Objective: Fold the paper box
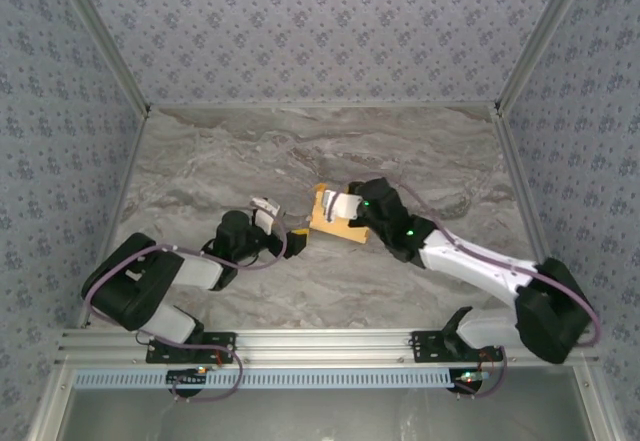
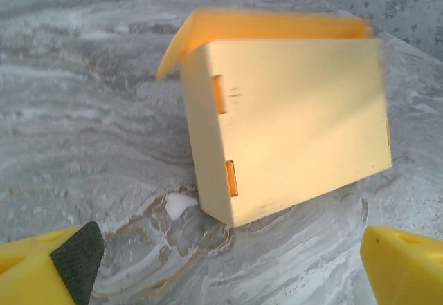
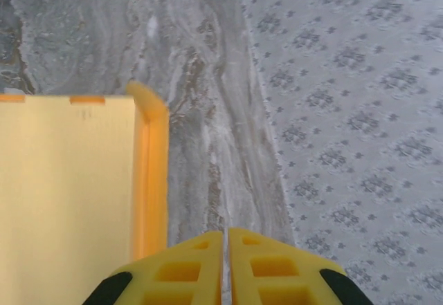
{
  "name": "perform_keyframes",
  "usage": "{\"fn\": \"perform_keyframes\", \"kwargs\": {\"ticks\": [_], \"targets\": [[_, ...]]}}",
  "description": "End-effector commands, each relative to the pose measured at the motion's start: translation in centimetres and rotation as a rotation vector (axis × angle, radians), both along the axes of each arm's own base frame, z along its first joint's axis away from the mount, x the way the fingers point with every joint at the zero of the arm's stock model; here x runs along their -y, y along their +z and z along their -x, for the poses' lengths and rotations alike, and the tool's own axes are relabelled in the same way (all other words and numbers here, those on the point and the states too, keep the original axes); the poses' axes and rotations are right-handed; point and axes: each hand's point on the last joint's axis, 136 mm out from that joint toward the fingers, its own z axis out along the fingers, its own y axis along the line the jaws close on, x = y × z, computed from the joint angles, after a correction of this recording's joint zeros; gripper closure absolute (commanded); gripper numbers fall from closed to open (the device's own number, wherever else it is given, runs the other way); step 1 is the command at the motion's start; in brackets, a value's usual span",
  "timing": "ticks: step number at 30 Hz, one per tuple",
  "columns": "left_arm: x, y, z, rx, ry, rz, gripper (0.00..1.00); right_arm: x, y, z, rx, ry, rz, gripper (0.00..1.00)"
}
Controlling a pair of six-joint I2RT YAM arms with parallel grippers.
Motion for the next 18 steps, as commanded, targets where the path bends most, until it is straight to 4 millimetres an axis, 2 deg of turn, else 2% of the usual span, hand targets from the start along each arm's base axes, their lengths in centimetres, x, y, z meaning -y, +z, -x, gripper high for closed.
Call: {"fn": "perform_keyframes", "kwargs": {"ticks": [1,3,4,6,8,10,11,13,14,15,16,18], "targets": [[1.2,4.1,0.4,0.203,-0.095,0.033,0.02,0.0,1.2,1.9,-0.001,0.117,-0.080,0.87],[1.7,4.0,0.3,0.184,-0.116,0.030,0.03,0.9,1.8,2.0,-0.035,0.099,-0.138,0.86],[1.7,4.0,0.1,0.178,-0.109,0.030,0.03,1.3,1.9,1.9,-0.073,0.087,-0.169,0.82],[1.1,3.8,-0.8,0.171,-0.045,0.028,0.03,2.7,1.3,1.2,-0.227,0.024,-0.245,0.47],[-0.1,3.1,-2.6,0.088,0.070,0.020,0.03,3.8,0.3,0.7,-0.443,-0.034,-0.305,0.41],[-1.0,1.7,-4.1,-0.064,0.157,-0.001,0.04,3.9,-0.6,0.6,-0.672,-0.057,-0.373,0.29],[-1.2,1.3,-4.7,-0.151,0.186,0.014,0.04,4.1,-1.2,-0.2,-0.744,-0.117,-0.382,0.24],[-1.0,0.8,-5.4,-0.291,0.215,0.073,0.04,6.7,-2.9,-3.9,-0.792,-0.447,-0.434,0.24],[-0.4,0.9,-5.6,-0.353,0.200,0.113,0.05,8.5,-3.0,-5.8,-0.825,-0.633,-0.514,0.28],[0.4,1.0,-5.8,-0.397,0.180,0.143,0.06,10.2,-3.6,-6.5,-0.906,-0.810,-0.597,0.31],[0.9,1.0,-6.0,-0.436,0.175,0.161,0.06,10.9,-4.3,-6.7,-0.988,-0.898,-0.666,0.32],[1.7,0.5,-6.9,-0.535,0.203,0.160,0.07,11.0,-6.0,-6.3,-1.112,-0.986,-0.782,0.33]]}}
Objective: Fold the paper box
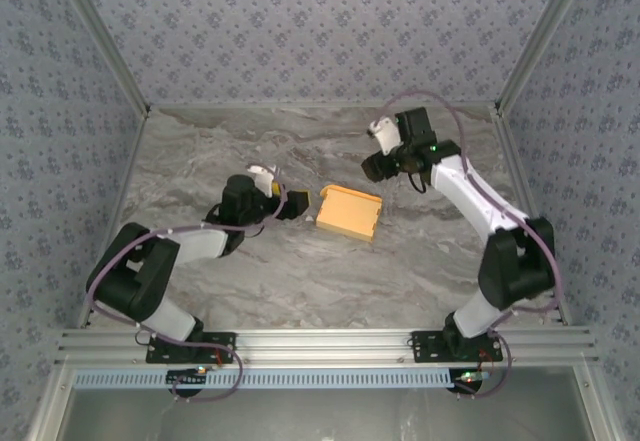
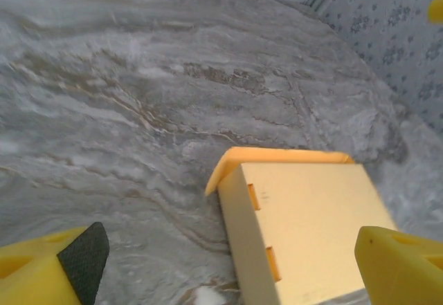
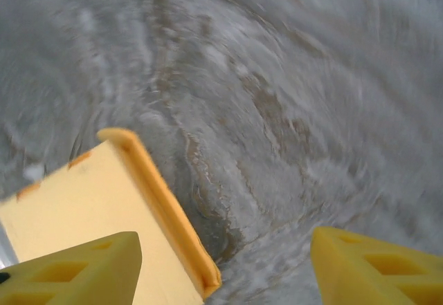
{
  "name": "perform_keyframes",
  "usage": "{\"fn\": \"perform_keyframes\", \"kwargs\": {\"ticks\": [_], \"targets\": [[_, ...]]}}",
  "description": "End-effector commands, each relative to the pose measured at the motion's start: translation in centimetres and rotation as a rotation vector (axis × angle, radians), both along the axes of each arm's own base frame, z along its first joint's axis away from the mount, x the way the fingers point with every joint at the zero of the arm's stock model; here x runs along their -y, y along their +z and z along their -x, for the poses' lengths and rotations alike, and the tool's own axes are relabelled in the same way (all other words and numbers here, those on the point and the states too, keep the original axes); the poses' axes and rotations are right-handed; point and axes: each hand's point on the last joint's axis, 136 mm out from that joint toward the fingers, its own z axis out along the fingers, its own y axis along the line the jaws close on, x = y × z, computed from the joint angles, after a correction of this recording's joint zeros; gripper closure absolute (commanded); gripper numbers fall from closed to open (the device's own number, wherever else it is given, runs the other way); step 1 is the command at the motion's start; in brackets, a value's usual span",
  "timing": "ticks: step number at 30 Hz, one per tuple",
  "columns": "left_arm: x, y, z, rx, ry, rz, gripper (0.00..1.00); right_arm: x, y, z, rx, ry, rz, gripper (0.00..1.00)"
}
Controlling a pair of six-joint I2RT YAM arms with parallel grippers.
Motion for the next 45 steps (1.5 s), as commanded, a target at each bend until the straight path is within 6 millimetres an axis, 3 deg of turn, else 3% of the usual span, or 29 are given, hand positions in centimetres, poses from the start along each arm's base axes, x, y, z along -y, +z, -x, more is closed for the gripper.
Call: {"fn": "perform_keyframes", "kwargs": {"ticks": [1,6,13,19,24,30,37,41,45], "targets": [[1.5,-2.7,0.4,-0.303,0.010,0.021,0.07,2.7,-4.1,3.5,-0.396,-0.367,-0.185,0.35],[4.1,-3.1,1.2,-0.306,-0.098,-0.104,0.08,2.6,-5.6,3.6,-0.450,-0.288,-0.120,0.39],[3.9,-4.7,0.5,-0.280,-0.069,-0.322,0.07,2.8,-10.2,3.3,-0.448,0.089,0.164,0.48],[3.9,-8.4,0.9,-0.346,-0.064,-0.498,0.05,3.6,-12.9,2.5,-0.497,0.158,0.314,0.49],[3.6,-10.4,1.6,-0.353,-0.081,-0.616,0.05,2.8,-14.5,1.8,-0.500,0.172,0.346,0.49],[3.3,-11.1,2.1,-0.338,-0.103,-0.678,0.05,1.4,-14.8,1.6,-0.501,0.208,0.308,0.47],[2.9,-11.3,2.3,-0.336,-0.104,-0.689,0.05,3.8,-16.4,0.2,-0.493,0.069,0.407,0.48],[3.1,-11.3,2.5,-0.340,-0.105,-0.675,0.05,3.9,-15.0,-0.8,-0.465,-0.039,0.311,0.46],[3.1,-11.1,2.5,-0.341,-0.094,-0.655,0.05,4.3,-12.0,-1.5,-0.431,-0.203,0.177,0.42]]}}
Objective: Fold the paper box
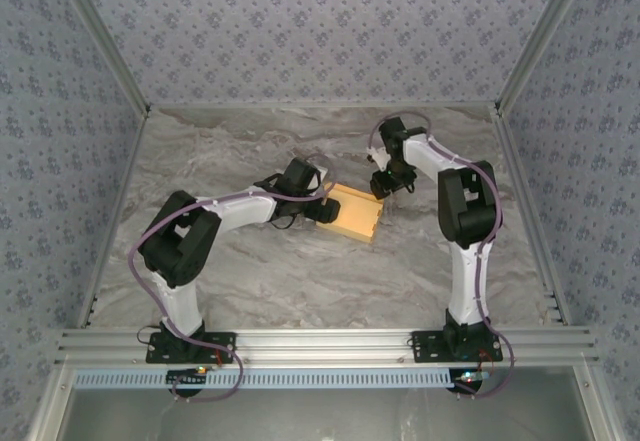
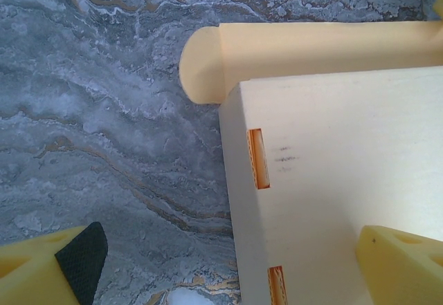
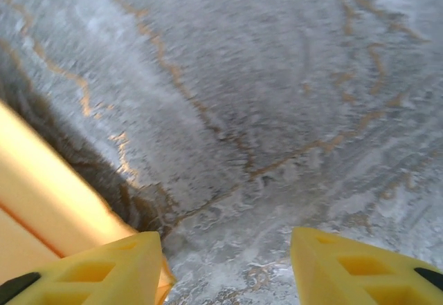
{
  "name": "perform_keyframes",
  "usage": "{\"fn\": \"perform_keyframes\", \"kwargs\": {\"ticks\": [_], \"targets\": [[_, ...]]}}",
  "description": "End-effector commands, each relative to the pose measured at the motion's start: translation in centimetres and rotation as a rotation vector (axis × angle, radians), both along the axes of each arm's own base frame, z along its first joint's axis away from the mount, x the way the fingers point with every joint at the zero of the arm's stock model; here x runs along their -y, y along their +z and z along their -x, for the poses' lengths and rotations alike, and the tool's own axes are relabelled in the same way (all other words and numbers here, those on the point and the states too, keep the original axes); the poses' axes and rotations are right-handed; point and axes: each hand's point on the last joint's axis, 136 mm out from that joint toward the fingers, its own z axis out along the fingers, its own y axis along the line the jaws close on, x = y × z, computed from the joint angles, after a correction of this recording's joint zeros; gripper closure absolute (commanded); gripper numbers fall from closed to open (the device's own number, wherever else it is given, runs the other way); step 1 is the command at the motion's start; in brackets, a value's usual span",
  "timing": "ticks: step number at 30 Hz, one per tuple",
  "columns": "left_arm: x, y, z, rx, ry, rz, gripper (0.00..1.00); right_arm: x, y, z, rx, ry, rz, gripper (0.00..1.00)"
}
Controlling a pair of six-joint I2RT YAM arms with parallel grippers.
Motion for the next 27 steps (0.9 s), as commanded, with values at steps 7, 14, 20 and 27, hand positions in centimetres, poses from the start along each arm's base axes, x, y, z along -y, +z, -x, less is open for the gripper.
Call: {"fn": "perform_keyframes", "kwargs": {"ticks": [7,14,20,27], "targets": [[-2.3,-3.6,2.6,-0.109,0.023,-0.103,0.05,1.2,8.4,2.6,0.066,-0.617,-0.391,0.42],[-2.1,-3.0,3.6,-0.195,0.072,-0.005,0.05,-3.3,7.2,8.2,-0.164,-0.782,-0.725,0.33],[-3.8,-3.7,5.1,-0.245,0.134,0.064,0.06,-4.8,4.5,11.2,-0.251,-0.651,-0.793,0.32],[-5.3,-3.7,5.1,-0.303,0.178,0.364,0.24,-6.4,3.9,11.4,-0.321,-0.561,-0.936,0.32]]}}
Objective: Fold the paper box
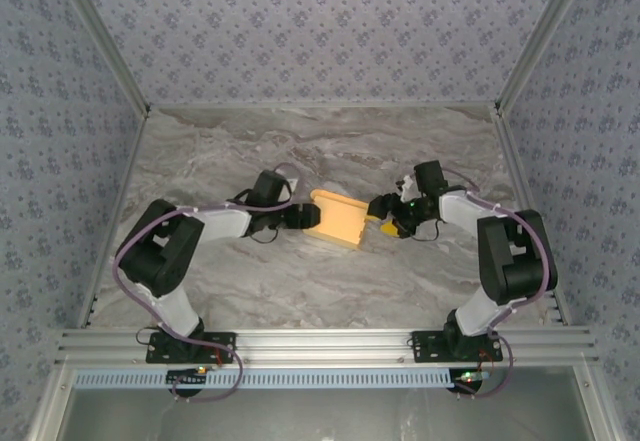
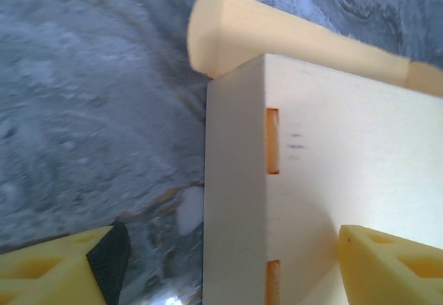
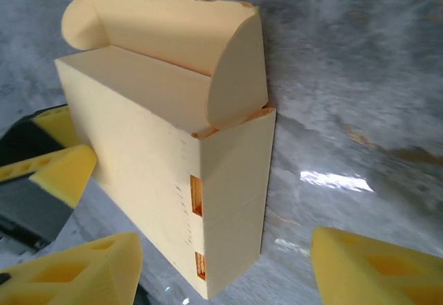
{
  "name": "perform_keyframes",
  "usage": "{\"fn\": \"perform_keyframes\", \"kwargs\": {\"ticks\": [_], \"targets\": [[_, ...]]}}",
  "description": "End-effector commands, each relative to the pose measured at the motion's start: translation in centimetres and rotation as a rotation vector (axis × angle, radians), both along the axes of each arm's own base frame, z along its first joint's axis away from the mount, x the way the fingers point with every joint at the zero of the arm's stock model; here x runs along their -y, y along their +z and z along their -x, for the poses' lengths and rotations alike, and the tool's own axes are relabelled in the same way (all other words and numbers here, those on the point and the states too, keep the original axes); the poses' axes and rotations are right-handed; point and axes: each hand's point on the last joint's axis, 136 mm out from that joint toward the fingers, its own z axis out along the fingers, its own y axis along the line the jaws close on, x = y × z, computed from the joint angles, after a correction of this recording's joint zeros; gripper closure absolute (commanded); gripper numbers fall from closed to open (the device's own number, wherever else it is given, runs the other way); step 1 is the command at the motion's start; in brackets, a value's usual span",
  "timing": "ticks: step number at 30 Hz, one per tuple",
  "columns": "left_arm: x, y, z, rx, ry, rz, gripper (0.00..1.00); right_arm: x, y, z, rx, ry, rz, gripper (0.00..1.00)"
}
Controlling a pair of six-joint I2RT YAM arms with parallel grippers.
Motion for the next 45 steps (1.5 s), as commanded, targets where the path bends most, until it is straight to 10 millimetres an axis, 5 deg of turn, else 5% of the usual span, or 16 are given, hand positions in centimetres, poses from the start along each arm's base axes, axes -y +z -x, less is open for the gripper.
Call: {"fn": "perform_keyframes", "kwargs": {"ticks": [1,6,17,29,36,41,45], "targets": [[-1.5,-1.9,2.2,-0.077,0.010,0.052,0.24,-1.2,0.7,-0.6,0.018,0.047,-0.135,0.32],[-1.8,-0.9,2.5,0.024,-0.034,0.050,0.24,1.0,-0.6,-1.4,-0.088,0.023,0.011,0.41],[-2.1,-0.8,2.2,0.026,-0.030,0.027,0.23,-0.2,-1.9,-1.9,-0.438,-0.213,0.147,0.42],[-2.2,-0.4,2.1,0.034,-0.017,0.026,0.23,-1.3,-2.5,-4.5,-0.425,-0.240,0.306,0.50],[-2.2,-0.1,2.0,0.039,-0.011,0.032,0.22,-1.5,-4.2,-5.0,-0.422,-0.239,0.356,0.70],[-2.2,0.6,1.8,0.050,0.004,0.044,0.19,-2.0,-3.4,-5.8,-0.364,-0.256,0.357,0.89],[-2.3,3.1,1.3,0.091,0.029,0.080,0.15,-2.3,-1.9,-6.7,-0.278,-0.243,0.352,0.92]]}}
